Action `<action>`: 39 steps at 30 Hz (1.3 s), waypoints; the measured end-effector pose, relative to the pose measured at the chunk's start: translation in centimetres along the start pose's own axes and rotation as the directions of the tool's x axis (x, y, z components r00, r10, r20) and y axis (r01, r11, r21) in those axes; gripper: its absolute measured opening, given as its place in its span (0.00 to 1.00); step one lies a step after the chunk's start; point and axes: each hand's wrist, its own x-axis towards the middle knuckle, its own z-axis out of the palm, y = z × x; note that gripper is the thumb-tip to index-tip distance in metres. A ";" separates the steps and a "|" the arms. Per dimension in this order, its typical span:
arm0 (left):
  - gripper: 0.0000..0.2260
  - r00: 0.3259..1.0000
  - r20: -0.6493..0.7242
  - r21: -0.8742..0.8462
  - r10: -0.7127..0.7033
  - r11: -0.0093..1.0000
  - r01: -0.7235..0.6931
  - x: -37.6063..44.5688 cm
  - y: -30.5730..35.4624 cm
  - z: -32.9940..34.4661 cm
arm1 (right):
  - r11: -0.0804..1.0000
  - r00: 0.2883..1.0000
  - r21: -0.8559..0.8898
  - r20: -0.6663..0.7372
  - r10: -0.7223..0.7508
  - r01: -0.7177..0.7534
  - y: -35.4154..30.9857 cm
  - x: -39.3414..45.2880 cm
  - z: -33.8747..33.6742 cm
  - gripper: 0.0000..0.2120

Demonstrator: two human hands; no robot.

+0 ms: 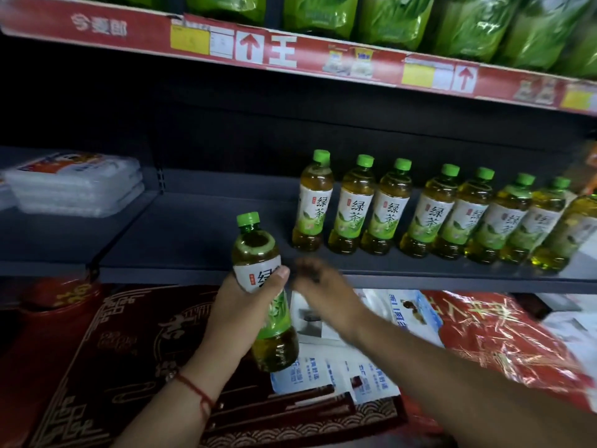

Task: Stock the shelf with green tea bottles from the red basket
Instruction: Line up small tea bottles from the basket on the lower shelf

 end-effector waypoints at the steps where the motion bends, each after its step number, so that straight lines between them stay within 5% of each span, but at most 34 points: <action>1: 0.09 1.000 0.016 -0.004 -0.007 1.000 0.007 -0.3 0.0 0.0 | 0.998 0.994 0.043 0.105 0.038 -0.042 0.5 -2.0 0.6 0.16; 4: 0.08 0.997 0.075 0.004 -0.034 0.999 0.033 -1.3 -0.1 -0.1 | 0.984 0.965 0.157 0.259 0.036 -0.079 1.7 -6.4 2.0 0.19; 12: 0.09 0.990 0.125 0.018 -0.063 0.998 0.061 -3.2 -0.4 -0.4 | 0.996 0.992 0.083 0.126 0.015 -0.026 3.0 -8.4 3.0 0.15; 19: 0.14 0.989 0.119 0.245 0.091 0.962 -0.118 -3.6 0.3 -1.3 | 0.993 0.991 -0.056 0.095 -0.097 0.103 2.0 -6.9 2.3 0.19; 21: 0.13 0.974 0.161 0.359 0.160 0.910 -0.209 -4.1 1.1 -1.3 | 0.993 0.992 -0.022 0.046 -0.119 0.120 2.0 -5.5 1.8 0.20; 25: 0.28 0.924 0.217 0.639 0.314 0.670 -0.378 -4.5 1.8 -1.0 | 0.987 0.980 -0.043 -0.124 -0.158 0.154 1.7 -1.0 0.4 0.22; 31: 0.35 0.923 0.252 0.884 0.292 0.318 -0.342 -3.2 0.2 -0.3 | 0.987 0.947 -0.057 -0.277 -0.160 0.150 1.9 6.0 -1.6 0.28; 39: 0.33 0.895 0.366 0.873 0.257 0.238 -0.425 -3.3 -1.1 1.8 | 0.979 0.949 -0.140 -0.259 -0.181 0.149 3.7 9.9 -1.7 0.25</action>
